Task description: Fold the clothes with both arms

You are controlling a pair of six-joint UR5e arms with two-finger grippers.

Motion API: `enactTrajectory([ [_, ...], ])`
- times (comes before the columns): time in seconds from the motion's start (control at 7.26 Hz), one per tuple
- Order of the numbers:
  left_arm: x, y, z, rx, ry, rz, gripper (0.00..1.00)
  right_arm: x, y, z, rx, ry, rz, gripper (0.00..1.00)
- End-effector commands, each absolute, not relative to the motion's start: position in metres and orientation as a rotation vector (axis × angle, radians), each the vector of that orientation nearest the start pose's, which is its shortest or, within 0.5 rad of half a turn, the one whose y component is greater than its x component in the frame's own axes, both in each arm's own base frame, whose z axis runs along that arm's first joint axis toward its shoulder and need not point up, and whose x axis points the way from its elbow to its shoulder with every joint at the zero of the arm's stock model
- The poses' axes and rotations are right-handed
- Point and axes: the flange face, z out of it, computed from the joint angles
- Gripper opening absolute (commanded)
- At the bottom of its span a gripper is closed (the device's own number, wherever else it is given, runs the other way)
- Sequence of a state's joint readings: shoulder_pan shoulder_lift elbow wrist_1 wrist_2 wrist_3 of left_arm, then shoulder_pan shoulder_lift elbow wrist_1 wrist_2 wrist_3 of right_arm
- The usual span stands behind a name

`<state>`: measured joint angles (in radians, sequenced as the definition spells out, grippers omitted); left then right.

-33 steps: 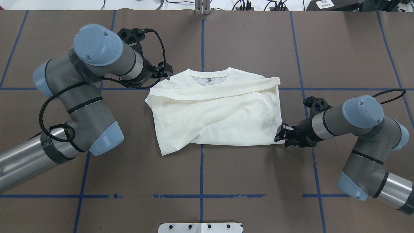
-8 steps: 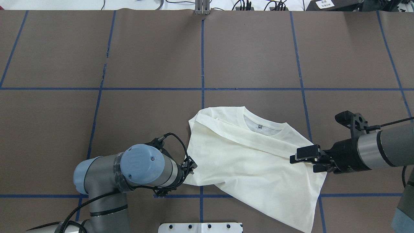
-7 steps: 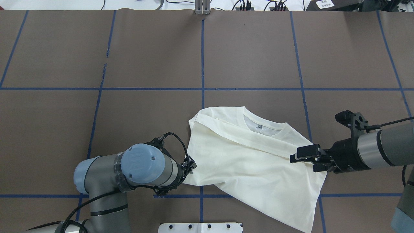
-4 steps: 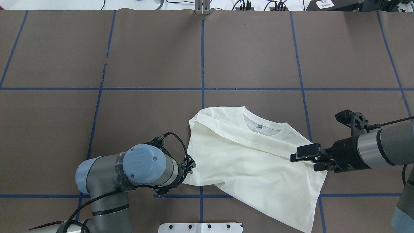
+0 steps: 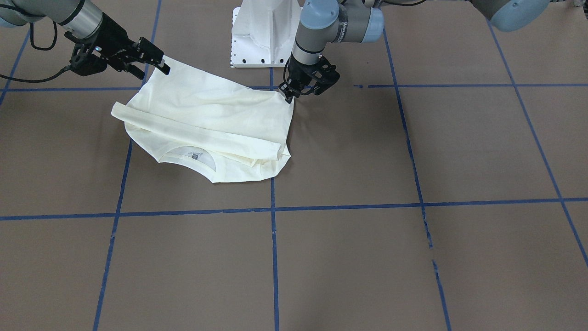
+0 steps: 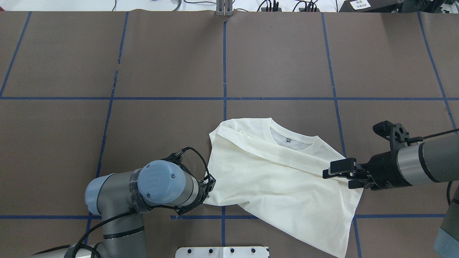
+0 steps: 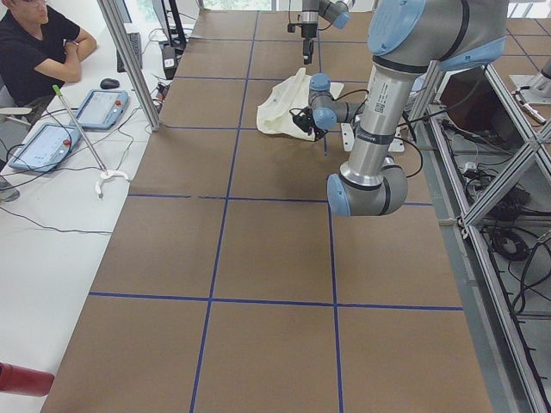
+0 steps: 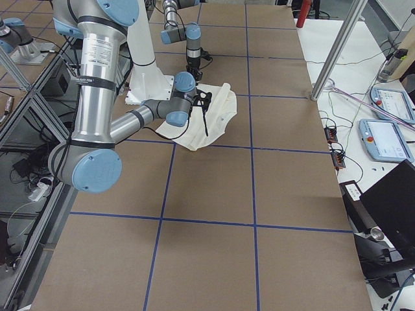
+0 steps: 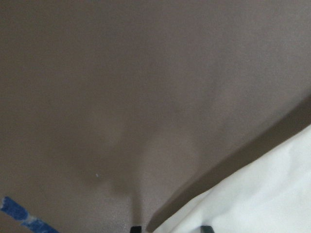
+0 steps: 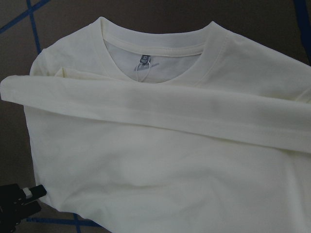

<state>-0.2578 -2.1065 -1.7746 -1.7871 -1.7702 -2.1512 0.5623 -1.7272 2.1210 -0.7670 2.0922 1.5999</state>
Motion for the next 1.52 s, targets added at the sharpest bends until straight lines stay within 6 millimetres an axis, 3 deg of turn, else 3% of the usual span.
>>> enactTrajectory([
  [0.0, 0.594, -0.274, 0.239, -0.341, 0.930, -0.675, 0.00, -0.304, -0.292, 0.371, -0.131, -1.244, 0.204, 1.00],
  [0.41, 0.587, -0.276, 0.235, -0.341, 0.938, -0.674, 0.00, -0.301, -0.294, 0.371, -0.127, -1.245, 0.210, 1.00],
  [0.69, 0.580, -0.290, 0.239, -0.322, 0.939, -0.685, 0.00, -0.302, -0.295, 0.373, -0.130, -1.241, 0.210, 1.00],
  [1.38, 0.531, -0.381, 0.246, -0.182, 0.930, -0.726, 0.00, -0.306, -0.298, 0.379, -0.132, -1.231, 0.217, 1.00],
])
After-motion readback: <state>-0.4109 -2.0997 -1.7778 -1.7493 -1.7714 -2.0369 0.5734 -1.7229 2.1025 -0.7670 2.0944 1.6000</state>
